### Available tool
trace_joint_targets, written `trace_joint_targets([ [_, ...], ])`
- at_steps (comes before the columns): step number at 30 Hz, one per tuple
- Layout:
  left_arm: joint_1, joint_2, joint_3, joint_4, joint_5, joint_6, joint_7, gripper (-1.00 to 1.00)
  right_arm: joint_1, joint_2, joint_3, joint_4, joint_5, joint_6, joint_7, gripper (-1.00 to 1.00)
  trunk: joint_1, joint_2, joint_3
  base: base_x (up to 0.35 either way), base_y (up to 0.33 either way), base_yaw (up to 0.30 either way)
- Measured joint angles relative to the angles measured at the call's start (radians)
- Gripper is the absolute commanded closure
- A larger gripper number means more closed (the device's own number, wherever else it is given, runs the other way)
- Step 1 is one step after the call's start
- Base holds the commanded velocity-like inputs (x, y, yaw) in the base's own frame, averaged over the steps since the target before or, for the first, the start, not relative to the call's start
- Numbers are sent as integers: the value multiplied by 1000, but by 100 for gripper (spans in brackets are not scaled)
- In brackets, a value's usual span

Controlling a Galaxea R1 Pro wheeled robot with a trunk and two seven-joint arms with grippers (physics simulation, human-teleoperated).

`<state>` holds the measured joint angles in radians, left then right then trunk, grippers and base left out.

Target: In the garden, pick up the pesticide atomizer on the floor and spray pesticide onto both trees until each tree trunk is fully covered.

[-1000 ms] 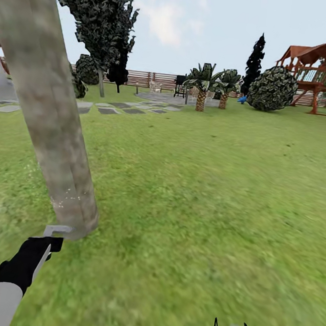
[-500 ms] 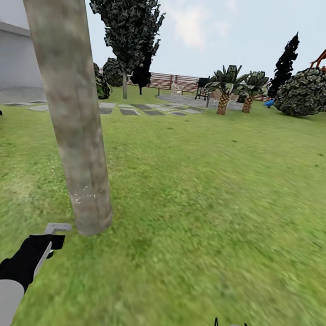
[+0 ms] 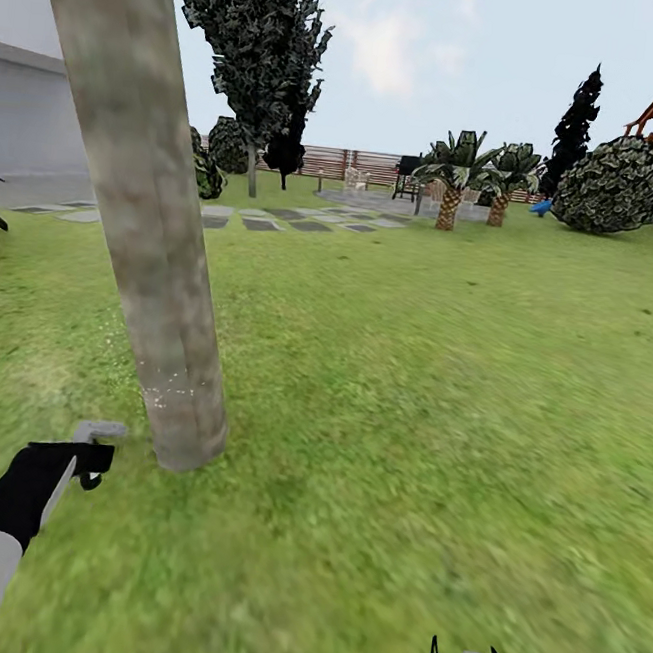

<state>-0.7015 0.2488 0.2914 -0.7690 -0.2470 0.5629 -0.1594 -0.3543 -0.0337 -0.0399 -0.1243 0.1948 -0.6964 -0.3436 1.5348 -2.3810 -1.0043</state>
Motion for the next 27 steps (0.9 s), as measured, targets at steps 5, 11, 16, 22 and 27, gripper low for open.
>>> trace_joint_targets([
  [5, -31, -74, -9, -5, 5, 5, 1, 100, 0, 0, 0, 0, 0, 0, 0, -100, 0, 0, 0, 0, 0, 0],
  [11, -81, -45, -7, -3, -25, 70, 2, 100, 0, 0, 0, 0, 0, 0, 0, -100, 0, 0, 0, 0, 0, 0],
  [16, -68, 55, -10, -4, -14, 64, 1, 100, 0, 1, 0, 0, 0, 0, 0, -100, 0, 0, 0, 0, 0, 8],
  [22, -68, -5, -9, -6, -3, 60, 1, 100, 0, 1, 0, 0, 0, 0, 0, -100, 0, 0, 0, 213, 0, 179],
  [27, -75, -66, -12, -8, -5, 63, 1, 100, 0, 1, 0, 0, 0, 0, 0, -100, 0, 0, 0, 294, 0, 11],
])
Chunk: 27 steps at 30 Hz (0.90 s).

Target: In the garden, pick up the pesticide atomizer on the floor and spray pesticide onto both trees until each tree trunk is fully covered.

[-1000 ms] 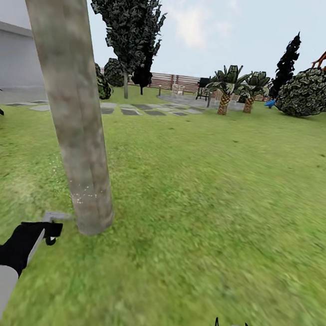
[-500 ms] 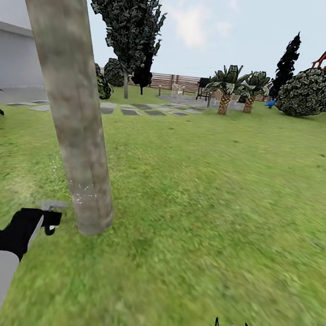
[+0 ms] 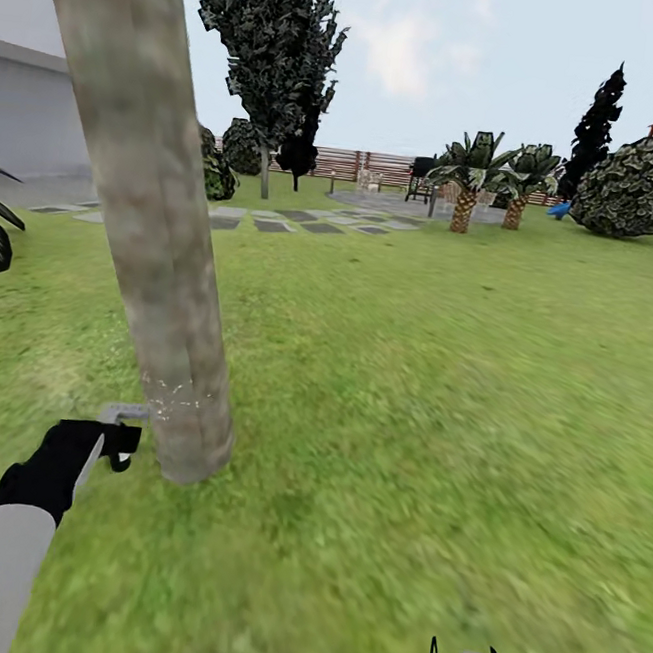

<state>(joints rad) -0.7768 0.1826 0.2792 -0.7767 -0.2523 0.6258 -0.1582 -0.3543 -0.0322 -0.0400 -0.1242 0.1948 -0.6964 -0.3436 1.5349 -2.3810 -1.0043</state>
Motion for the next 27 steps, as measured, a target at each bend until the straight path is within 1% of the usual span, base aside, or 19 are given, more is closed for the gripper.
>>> trace_joint_targets([
  [1, -2, -15, -25, -1, 5, 5, 0, 100, 0, 0, 0, 0, 0, 0, 0, -100, 0, 0, 0, 56, 0, 0],
  [2, -4, -21, -67, -8, 2, 8, 0, 100, 0, 0, 0, 0, 0, 0, 0, -100, 0, 0, 0, 29, 0, 0],
  [3, -4, -23, -95, -29, -2, 11, 1, 100, 0, 0, 0, 0, 0, 0, 0, -100, 0, 0, 0, 15, 0, 0],
  [4, -2, -23, -111, -67, -4, 14, 1, 100, 0, 0, 0, 0, 0, 0, 0, -100, 0, 0, 0, 7, 0, 0],
  [5, -3, -22, -117, -98, -4, 19, 0, 100, 0, 0, 0, 0, 0, 0, 0, -100, 0, 0, 0, 0, 0, 0],
  [6, -7, 8, -94, -134, -3, 81, -9, 100, 0, 0, 0, 0, 0, 0, 0, -100, 0, 0, 0, 0, 0, 0],
  [7, -7, 36, -74, -138, -13, 91, -11, 100, 0, 0, 0, 0, 0, 0, 0, -100, 0, 0, 0, 0, 0, 0],
  [8, -7, 46, -69, -139, 2, 95, -12, 100, 0, 0, 0, 0, 0, 0, 0, -100, 0, 0, 0, 0, 0, 0],
  [9, -5, 51, -68, -147, 2, 99, -12, 100, 0, 0, 0, 0, 0, 0, 0, -100, 0, 0, 0, 0, 0, 0],
  [10, -2, 49, -69, -163, 5, 102, -12, 100, 0, 0, 0, 0, 0, 0, 0, -100, 0, 0, 0, 0, 0, 0],
  [11, 0, 42, -70, -186, 9, 106, -13, 100, 0, 0, 0, 0, 0, 0, 0, -100, 0, 0, 0, 0, 0, 9],
  [13, -2, 6, -90, -224, 15, 125, -14, 100, 0, 0, 0, 0, 0, 0, 0, -100, 0, 0, 0, 0, 0, 117],
  [14, -3, -3, -100, -234, 10, 136, -14, 100, 0, 0, 0, 0, 0, 0, 0, -100, 0, 0, 0, 0, 0, 211],
  [16, -6, -16, -123, -268, 10, 186, -14, 100, 0, 0, 0, 0, 0, 0, 0, -100, 0, 0, 0, 0, 0, 256],
  [17, -7, -17, -127, -285, 6, 205, -14, 100, 0, 0, 0, 0, 0, 0, 0, -100, 0, 0, 0, 0, 0, 166],
  [20, -1, -10, -129, -296, 3, 216, -14, 100, 0, 0, 0, 0, 0, 0, 0, -100, 0, 0, 0, 0, 0, 61],
  [24, 5, 24, -121, -297, 2, 219, -16, 100, 0, 0, 0, 0, 0, 0, 0, -100, 0, 0, 0, 0, 0, 5],
  [25, 7, 28, -122, -298, 5, 219, -17, 100, 0, -1, 0, 0, 0, 0, 0, -100, 0, 0, 0, 0, 0, 0],
  [27, 7, 23, -122, -303, 9, 220, -16, 100, 0, -1, 0, 0, 0, 0, 0, -100, 0, 0, 0, 0, -122, 0],
])
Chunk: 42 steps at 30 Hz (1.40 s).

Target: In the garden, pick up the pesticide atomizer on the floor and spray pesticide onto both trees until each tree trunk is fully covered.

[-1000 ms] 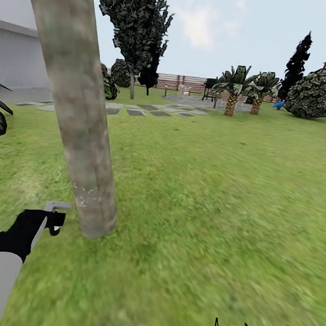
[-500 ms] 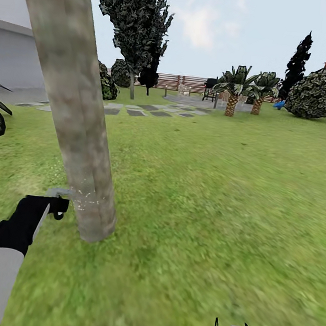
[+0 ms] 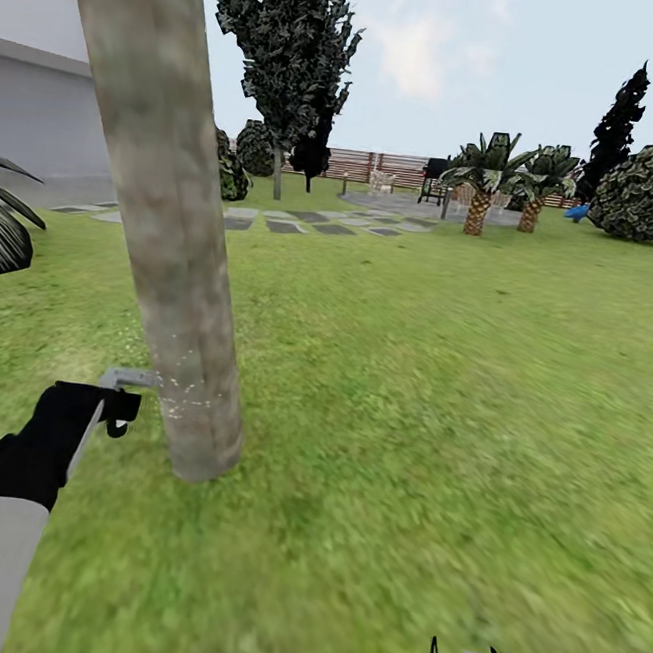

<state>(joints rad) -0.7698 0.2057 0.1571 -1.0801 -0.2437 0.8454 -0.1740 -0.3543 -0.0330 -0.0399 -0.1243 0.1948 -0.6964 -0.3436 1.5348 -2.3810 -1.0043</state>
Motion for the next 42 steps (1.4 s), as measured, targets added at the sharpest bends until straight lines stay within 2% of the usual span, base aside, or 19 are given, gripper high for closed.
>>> trace_joint_targets([
  [4, 0, -7, -3, -48, 2, 0, 1, 100, 0, 0, 0, 0, 0, 0, 0, -100, 0, 0, 0, 0, -247, 0],
  [10, 1, -11, -5, -55, 8, 0, 2, 100, 0, 0, 0, 0, 0, 0, 0, -100, 0, 0, 0, -81, -272, 15],
  [14, 1, -24, -5, -53, 7, -1, 2, 100, 0, 1, 0, 0, 0, 0, 0, -100, 0, 0, 0, -40, -272, 235],
  [19, 1, -24, -2, -15, 6, -4, 4, 100, 0, 1, 0, 0, 0, 0, 0, -100, 0, 0, 0, 131, -210, 247],
  [25, 5, -23, -3, 23, 5, -9, 3, 100, 0, 1, 0, 0, 0, 0, 0, -100, 0, 0, 0, 34, -23, 45],
  [28, 6, -27, -6, 26, 7, -9, 4, 100, 0, 1, 0, 0, 0, 0, 0, -100, 0, 0, 0, 1, -6, 194],
  [31, 6, -48, -8, 26, 6, -10, 6, 100, 0, 1, 0, 0, 0, 0, 0, -100, 0, 0, 0, 43, -183, 43],
  [42, 6, -54, -8, 26, 2, -12, 10, 100, 0, 0, 0, 0, 0, 0, 0, -100, 0, 0, 0, 21, -264, 3],
])
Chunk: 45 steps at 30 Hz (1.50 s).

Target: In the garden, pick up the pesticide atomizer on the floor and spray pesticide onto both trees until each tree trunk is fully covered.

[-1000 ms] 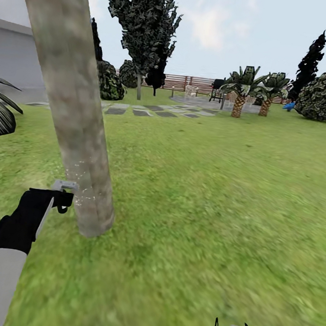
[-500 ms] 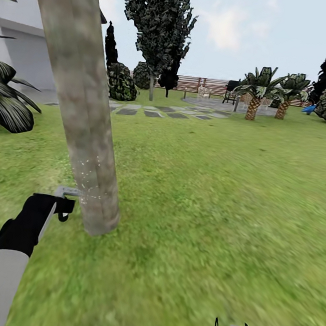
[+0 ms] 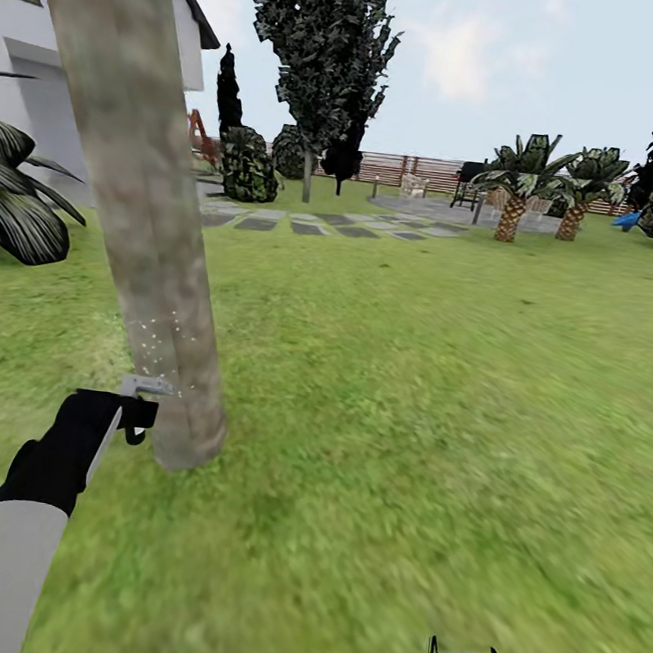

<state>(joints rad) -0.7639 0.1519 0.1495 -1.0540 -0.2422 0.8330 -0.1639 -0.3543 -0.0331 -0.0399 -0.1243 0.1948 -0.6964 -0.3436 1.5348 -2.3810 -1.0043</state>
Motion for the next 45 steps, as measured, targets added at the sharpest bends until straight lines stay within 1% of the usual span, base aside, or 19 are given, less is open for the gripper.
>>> trace_joint_targets([
  [22, 0, 2, 2, -4, -3, 0, 3, 100, 0, 0, -1, 0, 0, 0, 0, -100, 0, 0, 0, 0, -274, 0],
  [29, 0, 3, 6, -4, -7, 0, 5, 100, 0, 1, 0, 0, 0, 0, 0, -100, 0, 0, 0, 49, -271, 213],
  [33, 0, 14, 11, -1, -9, 1, 7, 100, 0, 1, 0, 0, 0, 0, 0, -100, 0, 0, 0, 205, -213, 276],
  [34, 0, 17, 20, 0, -13, 0, 12, 100, 0, 1, 0, 0, 0, 0, 0, -100, 0, 0, 0, 232, -191, 276],
  [36, 1, 28, 53, 0, -20, -2, 50, 100, 0, 1, 0, 0, 0, 0, 0, -100, 0, 0, 0, 235, -187, 194],
  [38, 1, 32, 67, 0, -15, -3, 84, 100, 0, 1, 0, 0, 0, 0, 0, -100, 0, 0, 0, 239, -181, 61],
  [40, 1, 32, 71, 1, -11, -3, 111, 100, 0, 1, 0, 0, 0, 0, 0, -100, 0, 0, 0, 243, -174, 14],
  [45, 2, 29, 70, 2, -10, -3, 121, 100, 0, -1, 0, 0, 0, 0, 0, -100, 0, 0, 0, 252, -170, 0],
])
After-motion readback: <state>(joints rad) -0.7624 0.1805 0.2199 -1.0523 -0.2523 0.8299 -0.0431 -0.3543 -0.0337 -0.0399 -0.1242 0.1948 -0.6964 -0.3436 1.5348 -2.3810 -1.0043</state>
